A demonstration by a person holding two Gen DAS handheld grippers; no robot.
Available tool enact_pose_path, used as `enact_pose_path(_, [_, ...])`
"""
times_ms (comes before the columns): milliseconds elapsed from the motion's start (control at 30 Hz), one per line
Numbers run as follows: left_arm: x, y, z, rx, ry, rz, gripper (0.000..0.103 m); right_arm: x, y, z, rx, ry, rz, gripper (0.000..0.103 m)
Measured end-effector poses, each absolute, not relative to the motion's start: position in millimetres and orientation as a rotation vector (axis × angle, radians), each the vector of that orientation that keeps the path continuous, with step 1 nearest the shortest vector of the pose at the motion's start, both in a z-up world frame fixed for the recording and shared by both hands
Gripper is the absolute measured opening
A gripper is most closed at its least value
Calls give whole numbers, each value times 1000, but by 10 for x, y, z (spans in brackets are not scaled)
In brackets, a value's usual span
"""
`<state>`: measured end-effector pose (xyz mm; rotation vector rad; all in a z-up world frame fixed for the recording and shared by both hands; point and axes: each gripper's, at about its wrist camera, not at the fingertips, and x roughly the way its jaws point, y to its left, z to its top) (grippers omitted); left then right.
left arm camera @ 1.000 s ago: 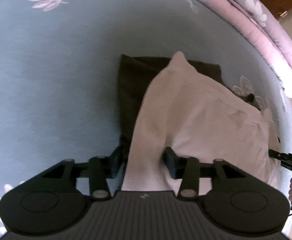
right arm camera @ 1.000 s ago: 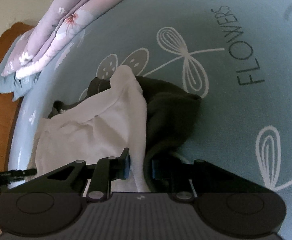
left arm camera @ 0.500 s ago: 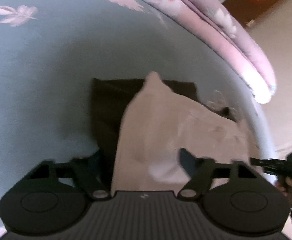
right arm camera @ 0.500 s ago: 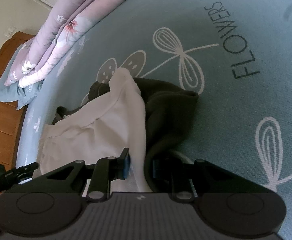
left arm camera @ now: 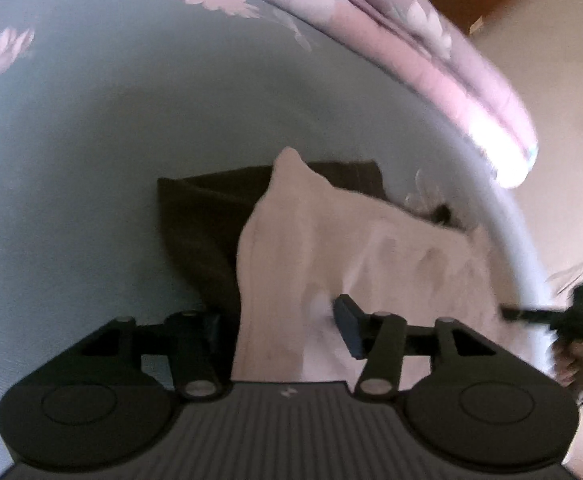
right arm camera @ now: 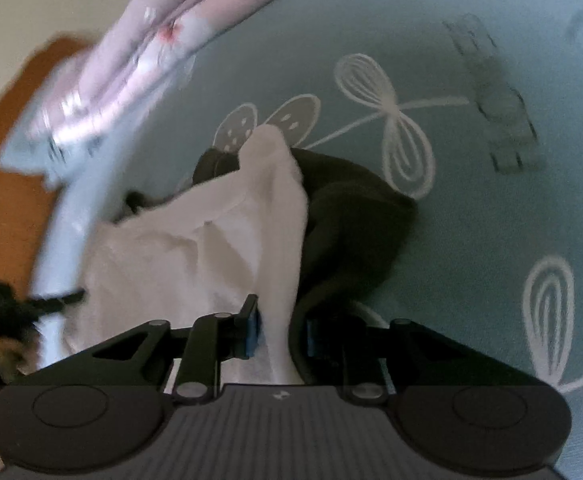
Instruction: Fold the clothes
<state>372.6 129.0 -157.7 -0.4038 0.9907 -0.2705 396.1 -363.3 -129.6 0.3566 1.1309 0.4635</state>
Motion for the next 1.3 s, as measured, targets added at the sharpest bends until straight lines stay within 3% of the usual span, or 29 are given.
enact_pose_path(33, [3732,1241,-1553,-367,999,-248,28,3957,-3550,-1254,308,1133,445,22])
enact_pose_path(133, [3766,1186,-1474,-372,1023,-196,11,3918,-3330,-1151,193,1124,388,20])
enact_pose_path(567, [3524,690,-868,-113,924,-97,10,3713,-2932,-871,6,1014,322,18])
enact_pose_path(767, [3391,683,-707,-149,885,-123,9,3634,-2765,-654,-4,968,342,18])
enact_pose_path(1300, [2806,1390,-7,-226,823,-160,9,3246,-1685,297,-112,868,439,18])
